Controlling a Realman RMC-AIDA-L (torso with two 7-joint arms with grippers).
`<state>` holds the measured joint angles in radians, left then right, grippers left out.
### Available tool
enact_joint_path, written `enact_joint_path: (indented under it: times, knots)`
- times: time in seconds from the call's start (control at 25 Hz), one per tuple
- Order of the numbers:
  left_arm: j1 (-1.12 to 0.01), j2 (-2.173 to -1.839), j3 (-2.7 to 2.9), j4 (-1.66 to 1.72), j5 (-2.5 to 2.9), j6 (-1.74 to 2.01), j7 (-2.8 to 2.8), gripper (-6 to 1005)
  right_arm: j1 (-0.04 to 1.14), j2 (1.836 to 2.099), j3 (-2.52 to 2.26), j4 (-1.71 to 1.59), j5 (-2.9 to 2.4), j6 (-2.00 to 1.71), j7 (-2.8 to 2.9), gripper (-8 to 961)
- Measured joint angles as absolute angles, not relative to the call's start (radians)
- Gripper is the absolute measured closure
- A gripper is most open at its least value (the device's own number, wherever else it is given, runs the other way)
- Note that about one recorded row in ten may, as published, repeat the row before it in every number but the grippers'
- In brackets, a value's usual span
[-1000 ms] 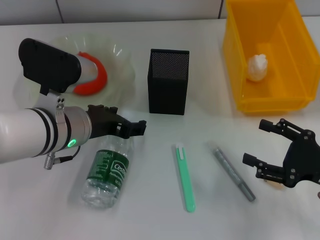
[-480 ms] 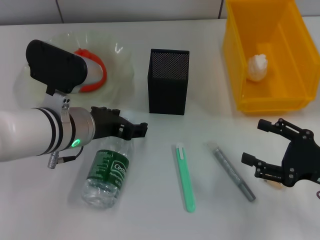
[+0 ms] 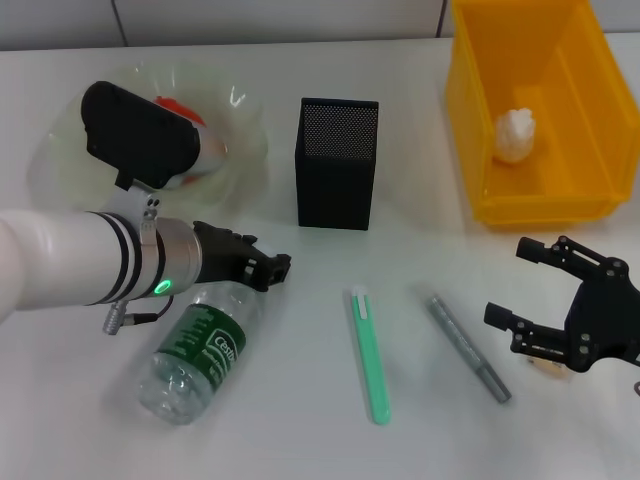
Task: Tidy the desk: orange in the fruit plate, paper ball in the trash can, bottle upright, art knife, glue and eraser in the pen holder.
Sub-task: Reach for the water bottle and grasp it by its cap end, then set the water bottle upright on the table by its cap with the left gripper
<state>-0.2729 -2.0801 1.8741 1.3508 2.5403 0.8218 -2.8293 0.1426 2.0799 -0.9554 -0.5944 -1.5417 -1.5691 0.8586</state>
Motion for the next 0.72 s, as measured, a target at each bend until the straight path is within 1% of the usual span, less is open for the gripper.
enact_joint_path:
  times: [0.12, 0.2, 0.24, 0.28, 0.36, 0.44, 0.72]
  knots:
    - [-0.27, -2.078, 1.875, 1.363, 2.542, 0.839, -2.807, 545, 0.142, 2.08, -0.954, -0.594, -1.542, -1.569, 0.861, 101]
    - [-0.268, -2.078, 1.874, 1.368, 2.541, 0.844, -2.799, 545, 0.141, 2.08, -0.954, -0.594, -1.542, -1.569, 0.861, 101]
    - [-0.243, -2.075, 1.872, 1.415, 2.538, 0.865, -2.763, 545, 0.14, 2.08, -0.954, -0.595, -1.542, -1.571, 0.864, 101]
    - [-0.243, -2.075, 1.872, 1.415, 2.538, 0.865, -2.763, 546, 0.14, 2.08, -0.954, -0.595, -1.542, -1.571, 0.864, 101]
    - [-0.213, -2.073, 1.866, 1.463, 2.535, 0.883, -2.732, 546, 0.14, 2.08, -0.954, -0.597, -1.542, -1.574, 0.872, 101]
    - [-0.159, -2.07, 1.831, 1.538, 2.497, 0.914, -2.656, 546, 0.14, 2.08, -0.954, -0.6, -1.542, -1.577, 0.885, 101]
    - [-0.099, -2.069, 1.729, 1.575, 2.341, 0.954, -2.474, 548, 0.142, 2.08, -0.954, -0.601, -1.542, -1.58, 0.888, 100]
